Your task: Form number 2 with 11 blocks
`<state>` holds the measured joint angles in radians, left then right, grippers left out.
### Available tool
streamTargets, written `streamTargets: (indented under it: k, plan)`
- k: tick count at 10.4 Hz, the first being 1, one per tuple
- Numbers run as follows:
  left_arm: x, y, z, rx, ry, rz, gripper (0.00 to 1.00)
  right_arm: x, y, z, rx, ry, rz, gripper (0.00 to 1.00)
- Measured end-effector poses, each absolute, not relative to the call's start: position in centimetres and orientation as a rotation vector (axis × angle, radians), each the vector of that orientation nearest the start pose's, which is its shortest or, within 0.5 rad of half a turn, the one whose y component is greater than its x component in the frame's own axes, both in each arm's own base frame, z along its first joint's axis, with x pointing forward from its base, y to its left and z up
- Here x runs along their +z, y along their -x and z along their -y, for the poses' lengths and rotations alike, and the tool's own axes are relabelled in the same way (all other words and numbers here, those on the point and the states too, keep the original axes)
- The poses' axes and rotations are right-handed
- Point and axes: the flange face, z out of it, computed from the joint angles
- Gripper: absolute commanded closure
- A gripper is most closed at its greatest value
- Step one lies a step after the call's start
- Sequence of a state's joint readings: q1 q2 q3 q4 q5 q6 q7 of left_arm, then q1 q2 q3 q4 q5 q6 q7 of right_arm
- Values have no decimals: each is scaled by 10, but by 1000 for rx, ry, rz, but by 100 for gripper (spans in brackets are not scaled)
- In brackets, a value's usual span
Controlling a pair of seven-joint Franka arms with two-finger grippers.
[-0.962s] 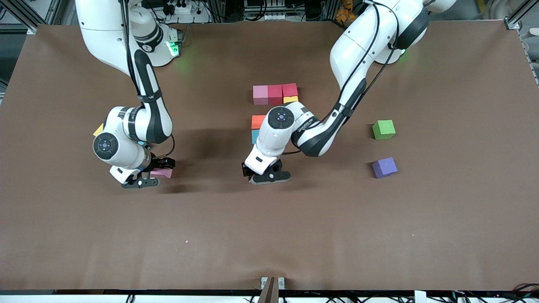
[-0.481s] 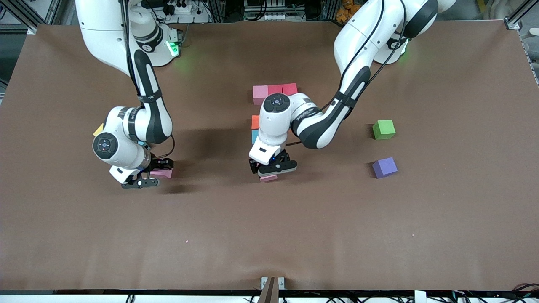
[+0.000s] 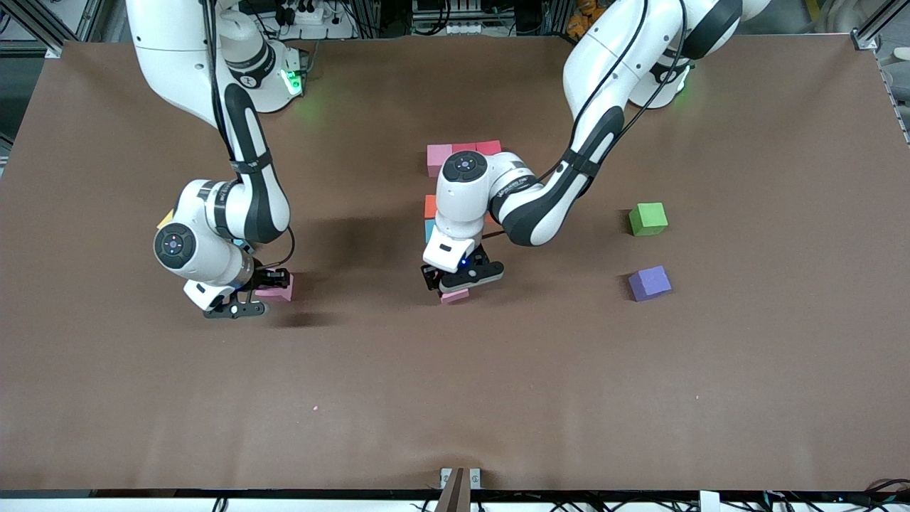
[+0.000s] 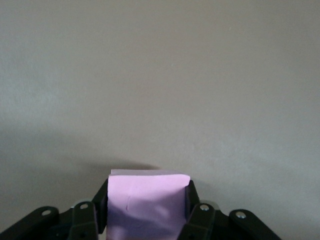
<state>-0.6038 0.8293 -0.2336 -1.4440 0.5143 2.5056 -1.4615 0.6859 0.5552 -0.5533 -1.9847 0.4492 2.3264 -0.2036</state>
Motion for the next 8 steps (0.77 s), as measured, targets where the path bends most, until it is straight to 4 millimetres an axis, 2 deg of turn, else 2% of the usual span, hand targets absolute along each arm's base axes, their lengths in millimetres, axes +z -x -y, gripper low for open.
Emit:
streamTargets:
  k: [2, 4, 8]
  plan:
    - [222, -514, 536, -457, 3247, 545, 52, 210, -590, -97, 143, 3108, 100, 43]
    - [224, -507, 544, -445, 3268, 522, 53, 211, -590, -100, 142, 3104, 101, 43]
    - [226, -503, 547, -482, 3295, 363, 53, 211, -590, -106, 137, 3088, 90, 43]
